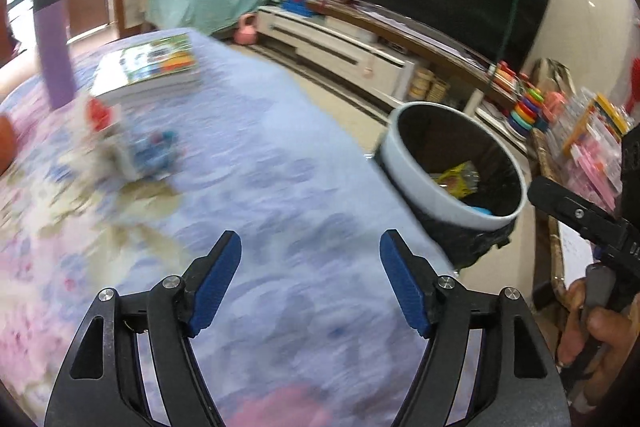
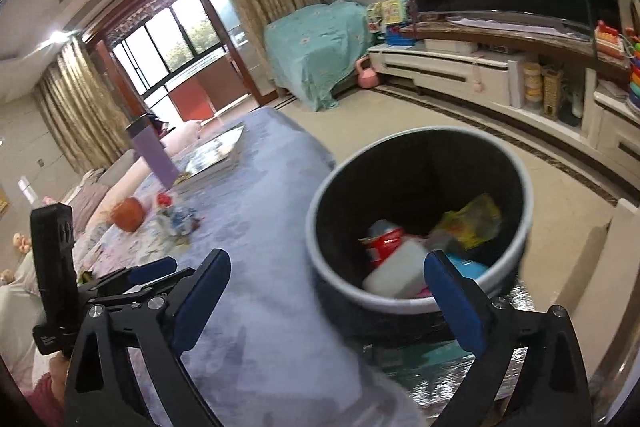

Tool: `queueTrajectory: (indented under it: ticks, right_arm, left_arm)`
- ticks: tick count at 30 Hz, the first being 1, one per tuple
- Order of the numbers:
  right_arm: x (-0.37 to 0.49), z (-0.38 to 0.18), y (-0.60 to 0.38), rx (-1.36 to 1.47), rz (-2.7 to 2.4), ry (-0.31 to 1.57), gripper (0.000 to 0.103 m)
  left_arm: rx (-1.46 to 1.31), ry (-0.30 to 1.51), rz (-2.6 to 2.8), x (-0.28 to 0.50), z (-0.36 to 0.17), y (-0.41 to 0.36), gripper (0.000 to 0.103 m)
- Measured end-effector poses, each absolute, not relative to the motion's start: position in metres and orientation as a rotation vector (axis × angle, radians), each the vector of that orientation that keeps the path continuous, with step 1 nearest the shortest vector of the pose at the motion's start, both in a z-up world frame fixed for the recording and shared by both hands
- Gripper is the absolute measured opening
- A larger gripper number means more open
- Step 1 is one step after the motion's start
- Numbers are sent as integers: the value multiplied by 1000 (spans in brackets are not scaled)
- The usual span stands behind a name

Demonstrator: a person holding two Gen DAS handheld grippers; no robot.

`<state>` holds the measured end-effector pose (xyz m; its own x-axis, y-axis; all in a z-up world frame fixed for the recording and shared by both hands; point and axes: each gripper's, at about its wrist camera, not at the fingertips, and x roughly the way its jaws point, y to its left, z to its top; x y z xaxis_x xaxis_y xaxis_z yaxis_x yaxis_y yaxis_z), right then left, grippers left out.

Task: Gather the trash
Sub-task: 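Move both open tools back over the table toward the tissues and wrappers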

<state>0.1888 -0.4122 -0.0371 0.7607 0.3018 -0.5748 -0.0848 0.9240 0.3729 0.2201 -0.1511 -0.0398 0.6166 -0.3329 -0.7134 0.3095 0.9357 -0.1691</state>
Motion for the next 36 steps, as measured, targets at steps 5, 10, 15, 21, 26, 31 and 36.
queueTrajectory:
  ticks: [5, 10, 15, 21, 26, 31, 36]
  right_arm:
    - [190, -42, -376, 331, 273, 694, 100]
    - [196, -50, -339, 314, 324, 716, 100]
    - [198, -57, -312, 337, 373, 710, 100]
    - [207, -57, -288, 351, 414, 712, 100]
    - [221, -60, -272, 333, 398, 754, 100]
    - [235, -63, -260, 342, 429, 753, 99]
    - [252, -65, -244, 315, 433, 760, 99]
  left_arm:
    - [-71, 826, -297, 212, -43, -102, 74]
    - [-98, 828, -235, 209, -47, -65, 74]
    - [-130, 836, -177, 207, -52, -31, 74]
    - [-177, 849, -142, 207, -60, 1, 74]
    - [-203, 854, -121, 211, -64, 16, 74]
    - [-215, 856, -109, 217, -65, 24, 74]
    - [-228, 864, -95, 225, -69, 35, 74]
